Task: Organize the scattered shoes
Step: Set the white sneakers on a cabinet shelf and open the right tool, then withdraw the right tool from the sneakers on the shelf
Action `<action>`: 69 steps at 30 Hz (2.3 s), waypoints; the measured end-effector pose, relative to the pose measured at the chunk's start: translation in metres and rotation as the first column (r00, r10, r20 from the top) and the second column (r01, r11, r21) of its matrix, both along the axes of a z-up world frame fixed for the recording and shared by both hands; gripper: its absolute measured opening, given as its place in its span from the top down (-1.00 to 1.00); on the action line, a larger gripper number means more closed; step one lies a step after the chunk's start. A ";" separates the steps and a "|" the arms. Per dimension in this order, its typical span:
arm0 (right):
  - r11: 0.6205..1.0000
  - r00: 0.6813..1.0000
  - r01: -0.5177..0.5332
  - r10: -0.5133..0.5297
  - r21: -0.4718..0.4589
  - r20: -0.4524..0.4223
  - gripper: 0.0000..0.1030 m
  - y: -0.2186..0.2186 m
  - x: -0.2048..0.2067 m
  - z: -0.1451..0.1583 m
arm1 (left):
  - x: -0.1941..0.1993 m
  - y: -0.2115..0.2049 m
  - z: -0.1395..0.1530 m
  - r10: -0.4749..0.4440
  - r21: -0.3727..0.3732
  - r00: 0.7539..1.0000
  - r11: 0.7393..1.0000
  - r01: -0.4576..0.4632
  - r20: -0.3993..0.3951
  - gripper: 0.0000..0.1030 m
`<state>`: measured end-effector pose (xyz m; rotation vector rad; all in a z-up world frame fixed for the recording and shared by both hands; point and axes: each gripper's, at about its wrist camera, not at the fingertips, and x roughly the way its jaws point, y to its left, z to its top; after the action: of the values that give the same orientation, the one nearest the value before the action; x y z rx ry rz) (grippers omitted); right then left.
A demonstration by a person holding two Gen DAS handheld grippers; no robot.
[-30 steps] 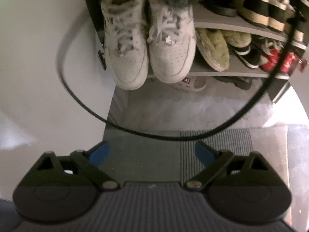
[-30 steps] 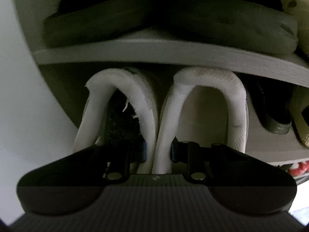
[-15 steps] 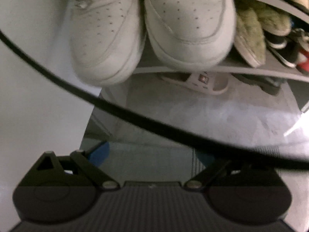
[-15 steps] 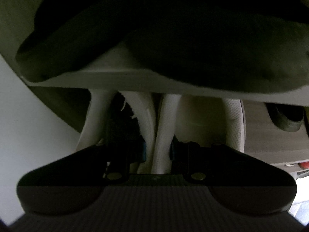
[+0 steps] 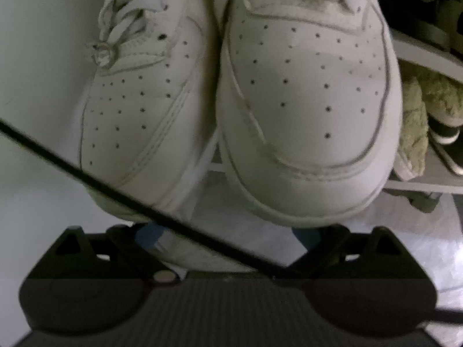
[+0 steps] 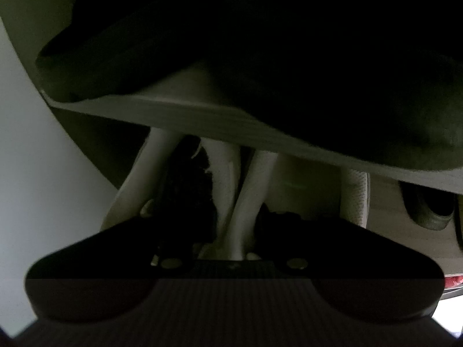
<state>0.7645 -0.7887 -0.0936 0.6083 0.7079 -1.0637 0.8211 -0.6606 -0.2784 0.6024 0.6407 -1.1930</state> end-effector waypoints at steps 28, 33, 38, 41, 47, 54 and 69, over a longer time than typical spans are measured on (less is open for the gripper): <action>0.967 0.999 -0.033 0.032 -0.253 -0.008 0.23 0.009 -0.038 -0.018 | -0.036 0.054 0.016 -0.219 -0.071 0.973 0.972 0.224 0.068 -0.85; 0.936 1.000 0.000 -0.010 -0.351 -0.028 0.27 -0.003 -0.036 -0.027 | -0.014 0.070 -0.012 -0.130 0.018 0.991 0.991 0.129 0.038 -0.86; 0.885 0.995 -0.042 -0.003 -0.464 -0.096 0.27 -0.008 -0.039 -0.045 | 0.007 0.052 -0.026 -0.067 0.011 0.997 0.998 0.067 0.048 -0.87; 0.875 0.994 -0.069 0.017 -0.479 -0.112 0.26 -0.010 -0.044 -0.049 | 0.021 0.036 -0.019 -0.057 -0.042 0.995 0.997 0.061 0.086 -0.87; 0.878 0.991 -0.085 0.027 -0.470 -0.129 0.23 -0.026 -0.052 -0.052 | 0.024 0.024 0.001 -0.072 -0.087 0.994 0.993 0.080 0.083 -0.89; 0.905 0.992 -0.093 0.048 -0.415 -0.116 0.12 -0.045 -0.070 -0.051 | 0.022 0.033 0.023 -0.079 -0.070 0.996 0.994 0.082 0.034 -0.79; 0.887 0.993 -0.118 0.106 -0.446 -0.051 -0.78 -0.051 -0.109 -0.053 | -0.004 0.037 0.066 -0.114 -0.131 0.986 0.983 0.130 0.119 -0.88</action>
<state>0.6555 -0.8396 -0.1466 0.1521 0.4865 -1.0816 0.8167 -0.6241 -0.2122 0.5922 0.4278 -1.2979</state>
